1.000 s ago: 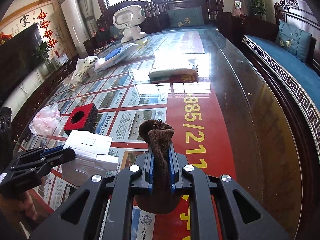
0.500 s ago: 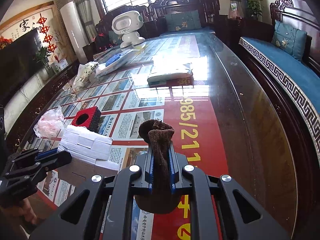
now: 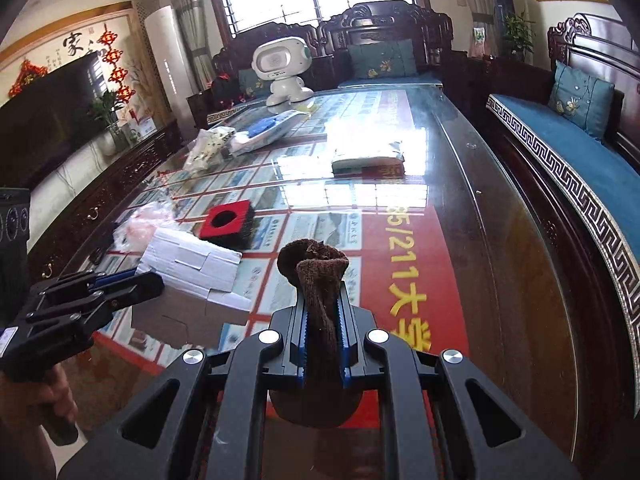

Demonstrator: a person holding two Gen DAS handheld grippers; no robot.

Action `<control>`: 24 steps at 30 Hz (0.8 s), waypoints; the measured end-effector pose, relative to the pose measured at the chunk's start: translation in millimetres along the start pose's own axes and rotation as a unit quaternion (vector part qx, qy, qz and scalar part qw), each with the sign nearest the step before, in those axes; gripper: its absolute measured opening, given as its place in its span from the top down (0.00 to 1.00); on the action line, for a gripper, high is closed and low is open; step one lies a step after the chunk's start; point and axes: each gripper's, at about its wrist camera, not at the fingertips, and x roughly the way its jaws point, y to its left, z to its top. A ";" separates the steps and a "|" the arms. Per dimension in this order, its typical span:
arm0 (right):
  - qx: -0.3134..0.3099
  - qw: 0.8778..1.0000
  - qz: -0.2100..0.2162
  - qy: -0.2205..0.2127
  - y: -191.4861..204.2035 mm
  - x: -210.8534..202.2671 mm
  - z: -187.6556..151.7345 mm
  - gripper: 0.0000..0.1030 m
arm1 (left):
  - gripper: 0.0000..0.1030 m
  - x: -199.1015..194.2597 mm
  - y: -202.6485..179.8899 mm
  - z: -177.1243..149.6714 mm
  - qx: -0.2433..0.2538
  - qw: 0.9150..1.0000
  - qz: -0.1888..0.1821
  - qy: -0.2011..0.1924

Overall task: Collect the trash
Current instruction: 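Grasp the white paper stack with the left tool while the right tool holds the sock, then carry the sock and paper stack to the bucket and release both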

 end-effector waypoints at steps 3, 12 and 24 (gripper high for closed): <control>-0.004 1.000 0.006 -0.001 13.8 -21.3 -15.6 0.88 | 0.84 -26.4 -4.2 -13.4 0.005 1.000 0.002 -0.008; -0.031 0.998 0.046 0.000 63.8 -90.6 -79.6 0.88 | 0.84 -111.6 -29.3 -78.5 0.033 0.999 -0.011 -0.020; -0.051 0.996 0.079 -0.002 115.1 -169.3 -176.0 0.88 | 0.84 -185.6 -62.0 -178.6 0.060 0.997 -0.041 -0.005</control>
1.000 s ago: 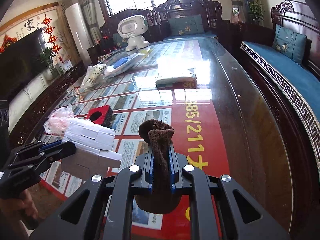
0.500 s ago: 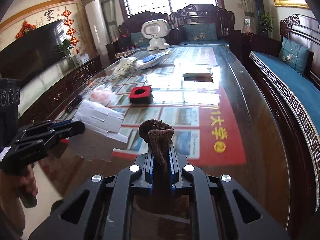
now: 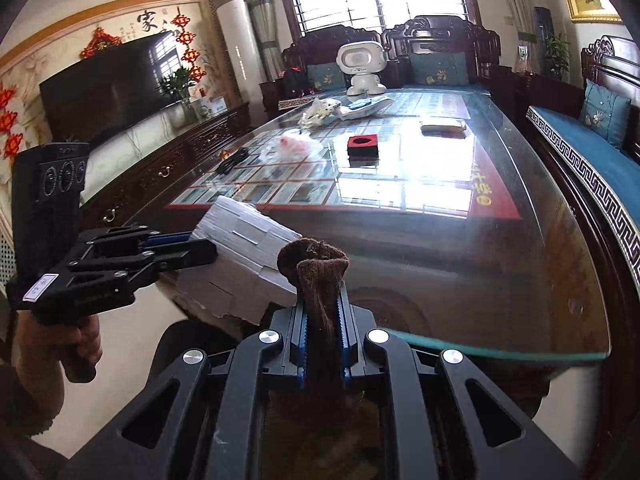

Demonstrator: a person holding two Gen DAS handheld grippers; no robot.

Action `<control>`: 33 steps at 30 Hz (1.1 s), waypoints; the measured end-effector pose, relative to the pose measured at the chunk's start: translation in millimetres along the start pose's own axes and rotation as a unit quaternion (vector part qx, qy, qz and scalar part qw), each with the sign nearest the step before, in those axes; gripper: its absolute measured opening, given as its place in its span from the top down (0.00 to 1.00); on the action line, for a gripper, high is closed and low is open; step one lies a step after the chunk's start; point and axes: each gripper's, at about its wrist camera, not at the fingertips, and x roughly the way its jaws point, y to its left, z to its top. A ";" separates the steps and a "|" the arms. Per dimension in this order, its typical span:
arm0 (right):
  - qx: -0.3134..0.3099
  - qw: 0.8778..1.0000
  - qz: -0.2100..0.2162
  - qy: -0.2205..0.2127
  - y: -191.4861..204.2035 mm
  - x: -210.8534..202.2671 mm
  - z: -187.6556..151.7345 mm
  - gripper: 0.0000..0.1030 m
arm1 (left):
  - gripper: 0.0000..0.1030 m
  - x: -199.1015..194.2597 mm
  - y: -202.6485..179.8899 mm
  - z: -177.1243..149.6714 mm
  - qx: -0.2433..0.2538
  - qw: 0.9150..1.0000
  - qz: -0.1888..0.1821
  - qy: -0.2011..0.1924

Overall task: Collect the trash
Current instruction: 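Carry the sock and paper stack to the bucket and release both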

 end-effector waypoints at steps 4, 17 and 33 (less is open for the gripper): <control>0.001 1.000 -0.002 0.014 16.9 -7.7 -34.7 0.88 | 0.84 -5.2 -4.4 -29.3 -0.005 1.000 -0.007 0.010; 0.015 0.996 -0.013 0.083 46.6 10.1 -128.3 0.88 | 0.84 0.0 -18.1 -112.9 -0.007 0.997 -0.021 0.068; 0.022 0.997 -0.036 0.071 40.4 -1.7 -138.4 0.63 | 0.84 -3.2 -26.6 -124.8 0.001 0.997 -0.017 0.074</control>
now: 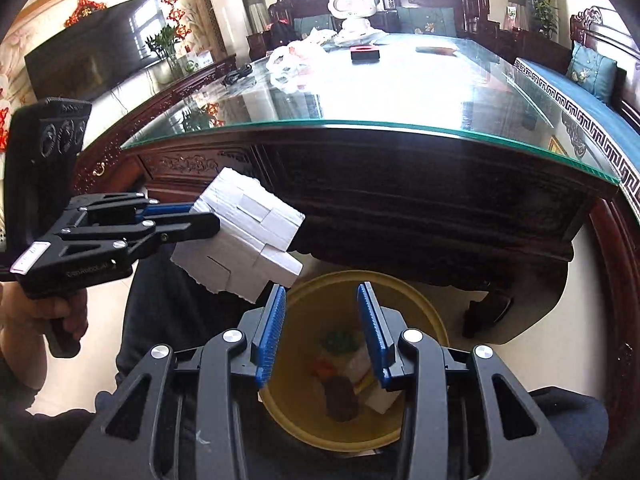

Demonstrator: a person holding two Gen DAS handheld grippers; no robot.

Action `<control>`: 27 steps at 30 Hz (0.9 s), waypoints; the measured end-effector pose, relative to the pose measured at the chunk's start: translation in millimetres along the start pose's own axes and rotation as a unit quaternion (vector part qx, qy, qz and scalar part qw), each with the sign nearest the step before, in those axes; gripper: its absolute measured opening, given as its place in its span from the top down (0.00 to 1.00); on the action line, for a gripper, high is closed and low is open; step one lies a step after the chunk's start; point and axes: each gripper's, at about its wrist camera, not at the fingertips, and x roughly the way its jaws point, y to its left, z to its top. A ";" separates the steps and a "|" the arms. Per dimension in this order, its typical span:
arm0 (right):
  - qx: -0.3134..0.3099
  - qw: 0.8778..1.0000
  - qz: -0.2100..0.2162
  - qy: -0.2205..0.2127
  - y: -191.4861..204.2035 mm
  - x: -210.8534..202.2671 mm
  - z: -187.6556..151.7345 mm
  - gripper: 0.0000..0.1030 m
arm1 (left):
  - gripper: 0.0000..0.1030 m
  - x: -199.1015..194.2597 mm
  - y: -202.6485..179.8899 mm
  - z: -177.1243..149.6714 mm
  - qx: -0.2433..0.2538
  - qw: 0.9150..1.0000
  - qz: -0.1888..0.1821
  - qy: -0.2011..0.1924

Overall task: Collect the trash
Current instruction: 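Carry the sock and paper stack to the bucket and release both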

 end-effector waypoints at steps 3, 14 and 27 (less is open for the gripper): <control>0.011 1.000 -0.010 -0.011 -8.2 -7.0 0.3 0.61 | 0.84 3.5 -4.0 1.8 0.001 1.000 -0.002 0.004; 0.056 0.997 -0.029 -0.046 -42.8 -32.2 -3.7 0.56 | 0.84 34.4 -33.8 3.3 0.031 0.999 -0.020 0.037; 0.073 0.996 -0.021 -0.044 -54.1 -30.9 -6.2 0.50 | 0.67 56.2 -52.1 1.2 0.057 0.996 -0.031 0.069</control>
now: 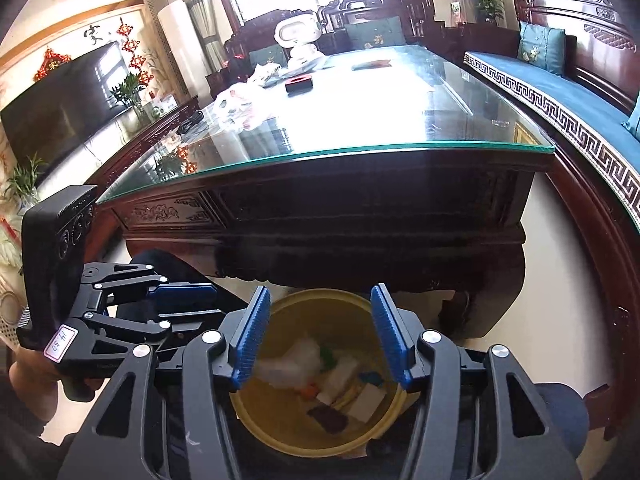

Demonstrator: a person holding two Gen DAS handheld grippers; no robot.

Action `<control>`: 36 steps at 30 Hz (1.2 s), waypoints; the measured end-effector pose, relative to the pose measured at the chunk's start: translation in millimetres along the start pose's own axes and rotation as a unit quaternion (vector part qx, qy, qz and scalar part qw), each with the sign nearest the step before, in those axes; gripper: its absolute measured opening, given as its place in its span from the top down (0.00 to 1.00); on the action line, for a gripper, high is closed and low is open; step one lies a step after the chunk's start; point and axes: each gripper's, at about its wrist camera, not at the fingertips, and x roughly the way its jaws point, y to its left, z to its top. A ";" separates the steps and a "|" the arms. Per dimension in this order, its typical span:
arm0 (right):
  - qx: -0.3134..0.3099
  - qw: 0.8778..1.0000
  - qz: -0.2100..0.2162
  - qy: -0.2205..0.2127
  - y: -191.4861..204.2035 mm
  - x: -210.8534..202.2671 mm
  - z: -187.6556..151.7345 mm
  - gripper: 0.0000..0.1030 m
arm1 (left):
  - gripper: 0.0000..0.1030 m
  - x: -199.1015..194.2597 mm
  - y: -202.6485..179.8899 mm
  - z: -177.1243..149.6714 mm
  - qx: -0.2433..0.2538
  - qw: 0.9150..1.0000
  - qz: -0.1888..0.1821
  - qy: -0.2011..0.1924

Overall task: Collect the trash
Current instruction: 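Carry the sock and paper stack to the bucket and release both, then move both open tools back over the table toward the red foam square and plastic bag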

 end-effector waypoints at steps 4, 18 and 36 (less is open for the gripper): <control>-0.005 1.000 0.006 0.002 2.8 3.0 1.0 0.50 | 0.67 -1.4 1.7 0.4 -0.002 1.000 0.004 -0.001; -0.022 0.999 0.027 0.012 17.1 24.9 25.4 0.48 | 0.54 -20.9 43.0 21.2 -0.040 0.998 0.030 -0.038; -0.084 0.995 0.034 -0.044 68.2 85.9 171.8 0.14 | 0.08 -78.1 174.7 120.3 -0.113 0.971 0.158 -0.137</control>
